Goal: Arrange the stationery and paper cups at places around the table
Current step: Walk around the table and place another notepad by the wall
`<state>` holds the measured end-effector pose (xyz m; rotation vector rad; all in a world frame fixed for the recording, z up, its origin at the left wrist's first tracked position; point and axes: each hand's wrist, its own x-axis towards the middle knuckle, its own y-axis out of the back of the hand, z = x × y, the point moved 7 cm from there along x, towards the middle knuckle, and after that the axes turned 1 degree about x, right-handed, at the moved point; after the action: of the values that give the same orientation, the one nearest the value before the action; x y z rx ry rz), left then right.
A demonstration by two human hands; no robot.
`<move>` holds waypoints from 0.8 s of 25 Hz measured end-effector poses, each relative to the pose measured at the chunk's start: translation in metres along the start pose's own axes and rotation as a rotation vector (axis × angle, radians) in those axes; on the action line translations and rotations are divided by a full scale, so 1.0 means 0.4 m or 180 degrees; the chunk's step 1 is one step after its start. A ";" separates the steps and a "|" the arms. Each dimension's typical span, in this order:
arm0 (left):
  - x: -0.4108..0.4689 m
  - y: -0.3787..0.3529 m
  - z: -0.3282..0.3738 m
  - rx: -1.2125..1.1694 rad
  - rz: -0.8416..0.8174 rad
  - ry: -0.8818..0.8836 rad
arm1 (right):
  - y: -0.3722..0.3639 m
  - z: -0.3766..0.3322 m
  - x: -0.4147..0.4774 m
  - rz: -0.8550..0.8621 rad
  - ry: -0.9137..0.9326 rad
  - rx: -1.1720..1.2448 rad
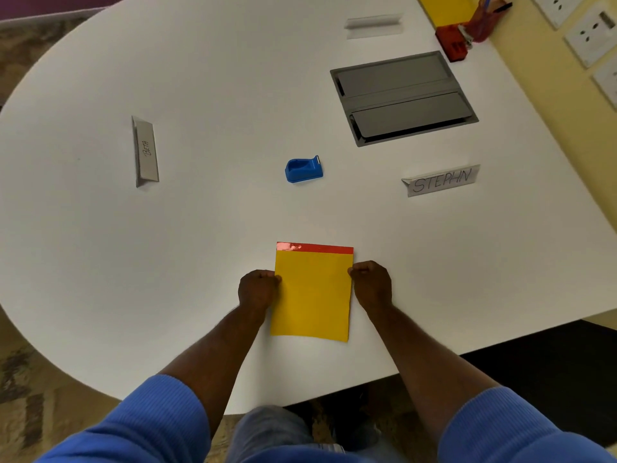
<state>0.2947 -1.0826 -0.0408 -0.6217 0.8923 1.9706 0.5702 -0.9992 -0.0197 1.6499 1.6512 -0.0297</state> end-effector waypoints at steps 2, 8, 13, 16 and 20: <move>-0.031 -0.008 0.017 -0.0179 -0.0085 -0.0043 | 0.036 -0.023 -0.014 0.0050 0.0173 0.0109; -0.176 -0.072 0.086 -0.0692 -0.0252 -0.0325 | 0.199 -0.081 -0.072 -0.0205 0.0998 0.0116; -0.369 -0.196 0.131 -0.0914 -0.0115 -0.0738 | 0.428 -0.082 -0.102 -0.0077 0.1365 0.0293; -0.481 -0.286 0.148 -0.0942 -0.0182 -0.0971 | 0.580 -0.077 -0.116 -0.0020 0.1495 0.0346; -0.632 -0.432 0.175 -0.0884 -0.0433 -0.1262 | 0.780 -0.057 -0.122 0.0180 0.1558 0.0410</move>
<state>0.5646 -1.0907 0.1197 -0.4095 0.3297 2.0121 0.8184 -0.9796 0.1761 1.9062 1.9924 0.3262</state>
